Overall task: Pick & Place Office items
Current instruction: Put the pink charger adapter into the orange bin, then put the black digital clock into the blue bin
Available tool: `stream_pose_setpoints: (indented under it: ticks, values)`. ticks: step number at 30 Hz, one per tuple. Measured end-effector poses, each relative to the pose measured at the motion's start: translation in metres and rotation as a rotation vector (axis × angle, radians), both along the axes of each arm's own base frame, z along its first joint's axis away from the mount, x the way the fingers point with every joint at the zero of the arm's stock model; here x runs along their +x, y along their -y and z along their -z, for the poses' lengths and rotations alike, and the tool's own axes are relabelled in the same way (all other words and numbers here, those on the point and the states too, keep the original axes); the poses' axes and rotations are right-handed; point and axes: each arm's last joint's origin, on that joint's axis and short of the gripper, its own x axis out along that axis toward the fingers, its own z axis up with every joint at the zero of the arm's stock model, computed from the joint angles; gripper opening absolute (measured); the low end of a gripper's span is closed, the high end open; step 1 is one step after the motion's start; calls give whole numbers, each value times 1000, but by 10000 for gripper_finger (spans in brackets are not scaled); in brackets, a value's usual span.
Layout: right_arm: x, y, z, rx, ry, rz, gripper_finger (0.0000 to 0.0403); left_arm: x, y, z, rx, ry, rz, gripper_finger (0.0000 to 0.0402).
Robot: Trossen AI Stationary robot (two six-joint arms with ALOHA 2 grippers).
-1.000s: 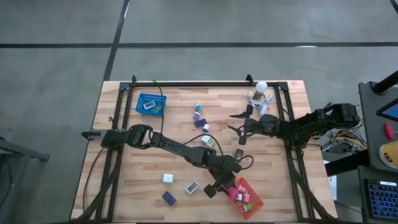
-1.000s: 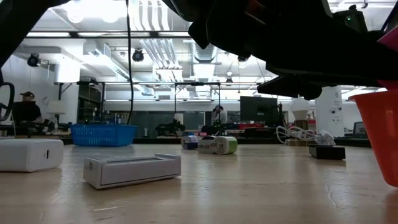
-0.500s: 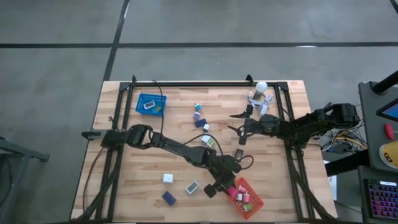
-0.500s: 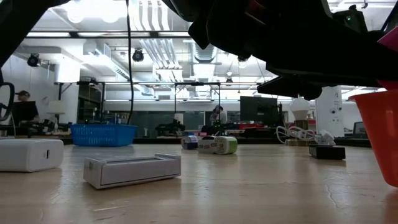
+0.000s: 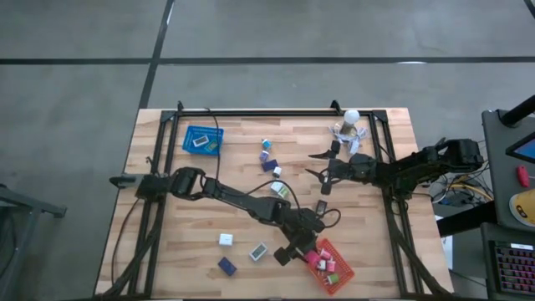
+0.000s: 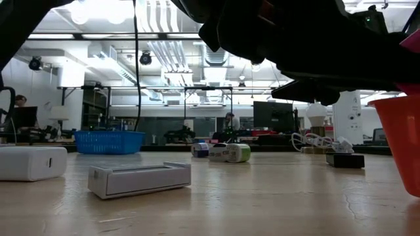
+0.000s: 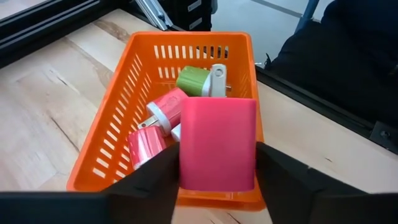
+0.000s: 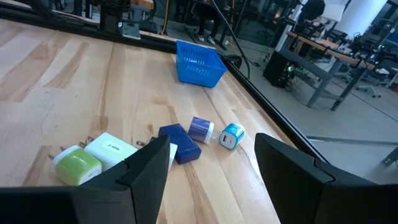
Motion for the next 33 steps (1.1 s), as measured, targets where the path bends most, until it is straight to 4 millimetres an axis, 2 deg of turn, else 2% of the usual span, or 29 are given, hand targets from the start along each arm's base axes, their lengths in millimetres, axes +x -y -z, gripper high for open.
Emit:
stream_pose_setpoints:
  ticks: [4,14,21,28,33]
  values:
    - [0,0,0,0,-1,0,231,0,0,0,-4,-1,4,227]
    - [0,0,1,1,-5,0,231,0,0,-2,-1,20,18,232]
    - [0,0,3,16,-29,2,231,-4,-5,-22,41,40,-10,232]
    - [-1,-1,8,37,-74,-10,231,-22,-21,-51,144,62,-115,232]
    - [-3,-3,12,87,-120,-70,231,-50,-38,-67,188,108,-226,232]
